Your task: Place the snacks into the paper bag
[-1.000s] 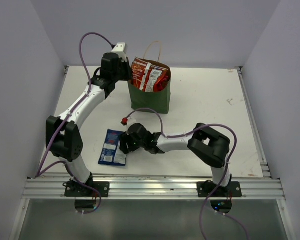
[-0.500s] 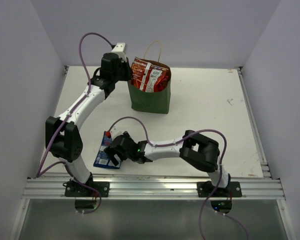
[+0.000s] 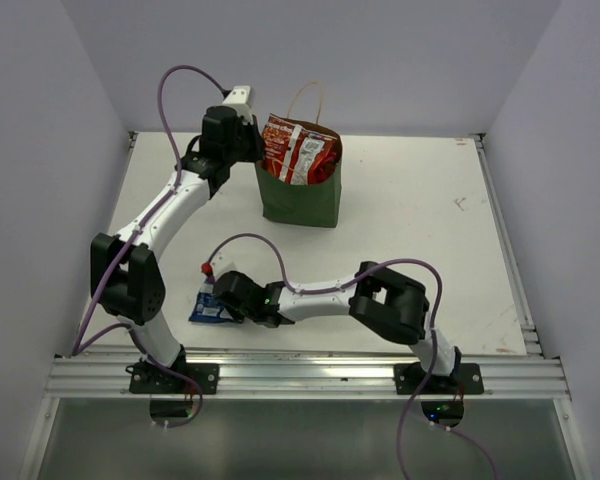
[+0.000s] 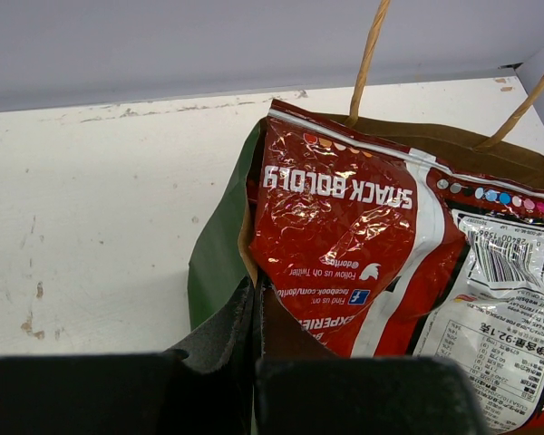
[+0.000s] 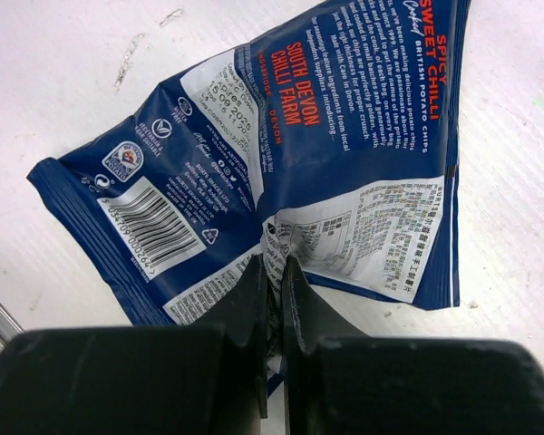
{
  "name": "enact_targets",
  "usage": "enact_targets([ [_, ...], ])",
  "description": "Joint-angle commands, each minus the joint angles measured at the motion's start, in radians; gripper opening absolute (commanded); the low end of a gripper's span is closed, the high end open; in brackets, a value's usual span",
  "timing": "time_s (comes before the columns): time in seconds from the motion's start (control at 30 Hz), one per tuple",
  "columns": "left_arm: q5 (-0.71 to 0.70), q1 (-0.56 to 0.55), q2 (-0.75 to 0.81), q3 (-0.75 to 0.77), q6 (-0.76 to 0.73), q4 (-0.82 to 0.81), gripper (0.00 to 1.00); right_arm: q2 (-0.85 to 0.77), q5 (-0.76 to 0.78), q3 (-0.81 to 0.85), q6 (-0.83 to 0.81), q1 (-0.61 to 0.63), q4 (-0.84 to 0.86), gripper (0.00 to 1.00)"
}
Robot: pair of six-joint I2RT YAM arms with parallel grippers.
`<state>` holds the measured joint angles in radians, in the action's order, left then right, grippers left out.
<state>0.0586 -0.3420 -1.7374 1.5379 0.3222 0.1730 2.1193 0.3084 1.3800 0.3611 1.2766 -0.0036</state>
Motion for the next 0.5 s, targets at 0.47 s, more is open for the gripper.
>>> enact_targets([
  [0.47,-0.013,0.003,0.041,-0.019,-0.006,0.068,0.00,-0.857,0.399,0.106,-0.307,-0.005,-0.403,0.00],
])
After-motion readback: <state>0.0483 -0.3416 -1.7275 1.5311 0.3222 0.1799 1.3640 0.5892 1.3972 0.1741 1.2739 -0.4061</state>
